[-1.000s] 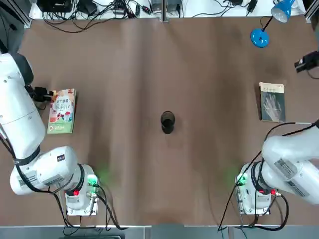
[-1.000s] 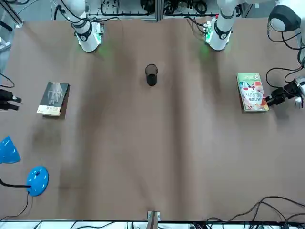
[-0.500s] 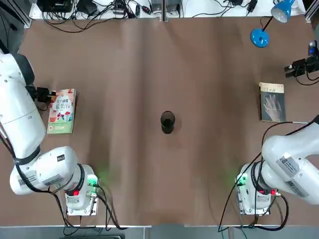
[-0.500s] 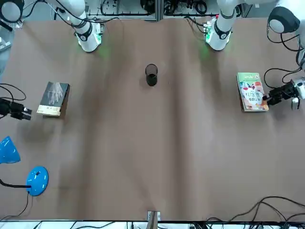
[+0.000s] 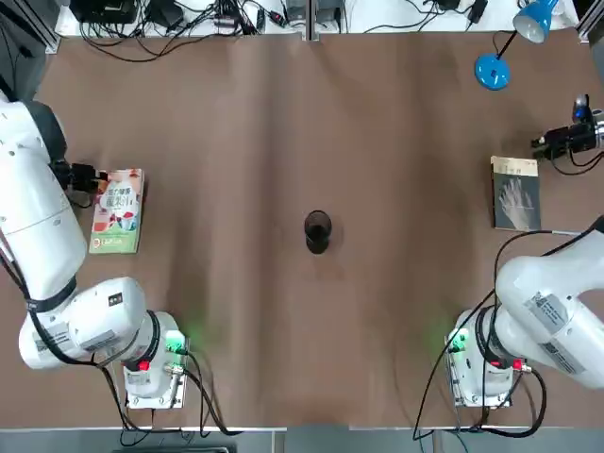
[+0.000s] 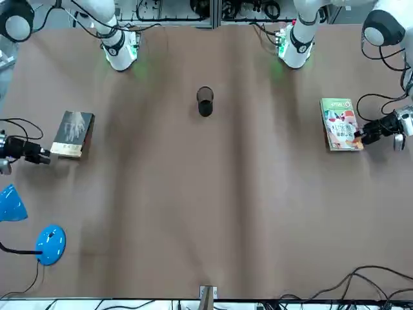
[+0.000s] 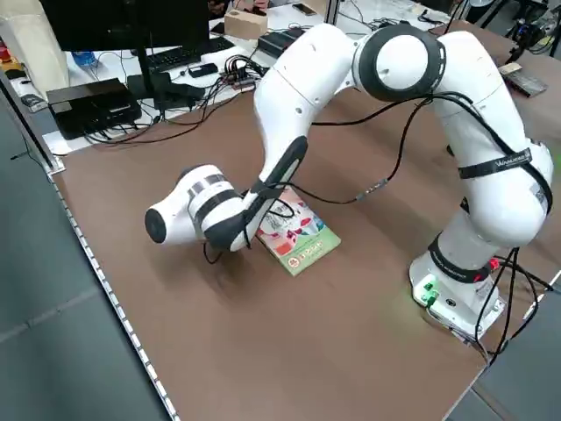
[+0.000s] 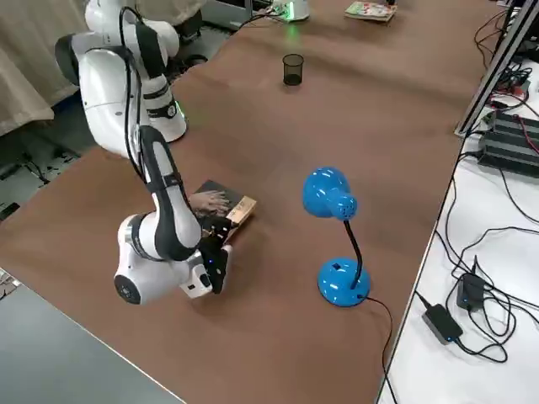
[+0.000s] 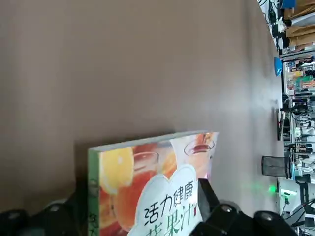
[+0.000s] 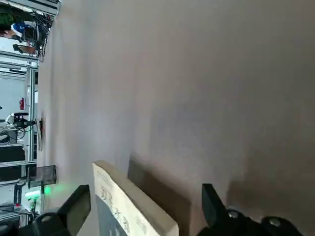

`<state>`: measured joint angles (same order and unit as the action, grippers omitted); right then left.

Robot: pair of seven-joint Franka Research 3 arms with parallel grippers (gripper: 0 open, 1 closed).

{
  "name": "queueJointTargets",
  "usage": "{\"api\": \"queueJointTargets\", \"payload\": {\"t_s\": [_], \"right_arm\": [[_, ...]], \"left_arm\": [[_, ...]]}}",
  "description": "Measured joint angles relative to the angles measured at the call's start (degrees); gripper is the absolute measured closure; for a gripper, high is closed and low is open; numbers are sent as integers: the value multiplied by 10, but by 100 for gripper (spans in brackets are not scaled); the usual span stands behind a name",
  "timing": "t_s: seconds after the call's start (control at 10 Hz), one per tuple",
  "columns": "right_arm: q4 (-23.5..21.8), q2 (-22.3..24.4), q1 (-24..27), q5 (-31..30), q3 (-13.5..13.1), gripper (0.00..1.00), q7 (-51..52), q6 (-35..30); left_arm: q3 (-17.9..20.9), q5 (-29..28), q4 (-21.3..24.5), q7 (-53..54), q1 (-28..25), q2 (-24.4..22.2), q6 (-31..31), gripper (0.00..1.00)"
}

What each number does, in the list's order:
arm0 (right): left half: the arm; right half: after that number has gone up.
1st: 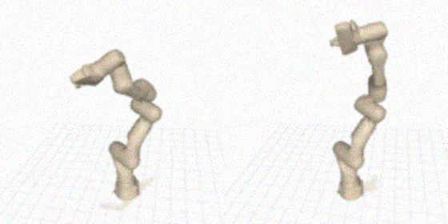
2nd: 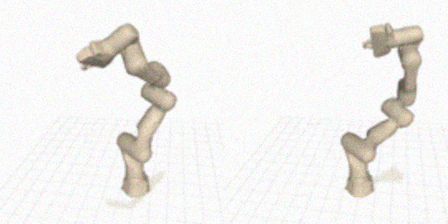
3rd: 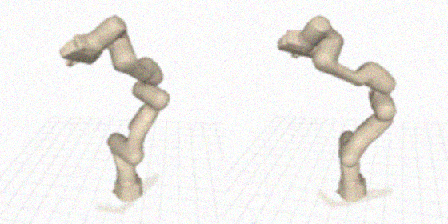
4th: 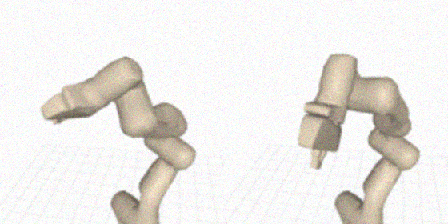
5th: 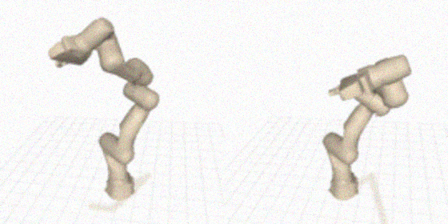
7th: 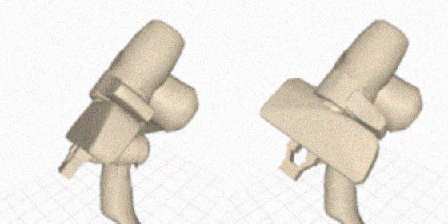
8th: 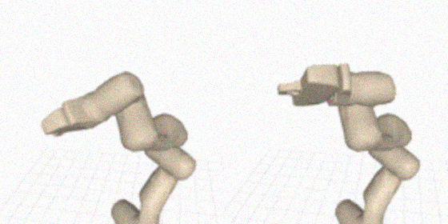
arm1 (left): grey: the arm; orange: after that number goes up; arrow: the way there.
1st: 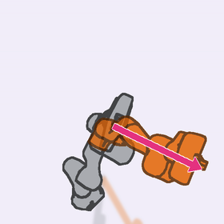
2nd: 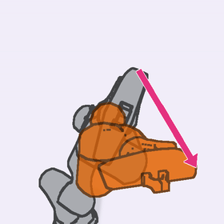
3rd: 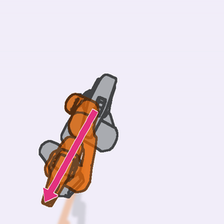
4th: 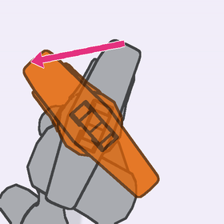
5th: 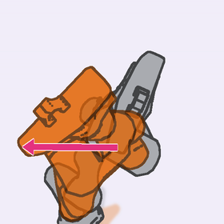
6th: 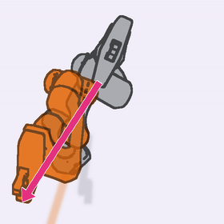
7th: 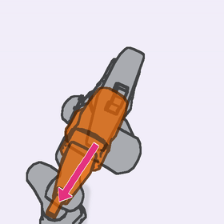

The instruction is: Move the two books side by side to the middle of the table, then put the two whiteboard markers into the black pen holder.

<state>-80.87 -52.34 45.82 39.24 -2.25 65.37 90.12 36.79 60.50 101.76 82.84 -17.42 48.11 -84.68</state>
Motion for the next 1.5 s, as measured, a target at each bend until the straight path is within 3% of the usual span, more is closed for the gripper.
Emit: {"api": "queueJointTargets", "payload": {"t_s": [0.3, 0.4, 0.5, 0.9, 1.1, 1.5], "right_arm": [[0, -8, 10, 0, 0, 0, 25, -56], [0, -8, 10, 0, 0, 2, 27, -71], [0, -8, 10, 0, 1, 3, 27, -84], [-3, -11, 10, 0, 3, 7, 28, -91], [-9, -15, 10, 0, 5, 16, 32, -91], [-9, -21, 9, 0, 6, 84, 96, -88]], "left_arm": [[0, 0, -6, 0, -8, 0, 8, 63], [2, 0, -12, 0, -12, 0, 22, 77], [3, 0, -16, 0, -15, 0, 38, 84], [2, 0, -42, -55, -18, -15, 138, 84], [-11, 0, -47, -105, -15, -49, 152, 84], [-67, 0, -49, -209, -13, -123, 162, 84]]}}
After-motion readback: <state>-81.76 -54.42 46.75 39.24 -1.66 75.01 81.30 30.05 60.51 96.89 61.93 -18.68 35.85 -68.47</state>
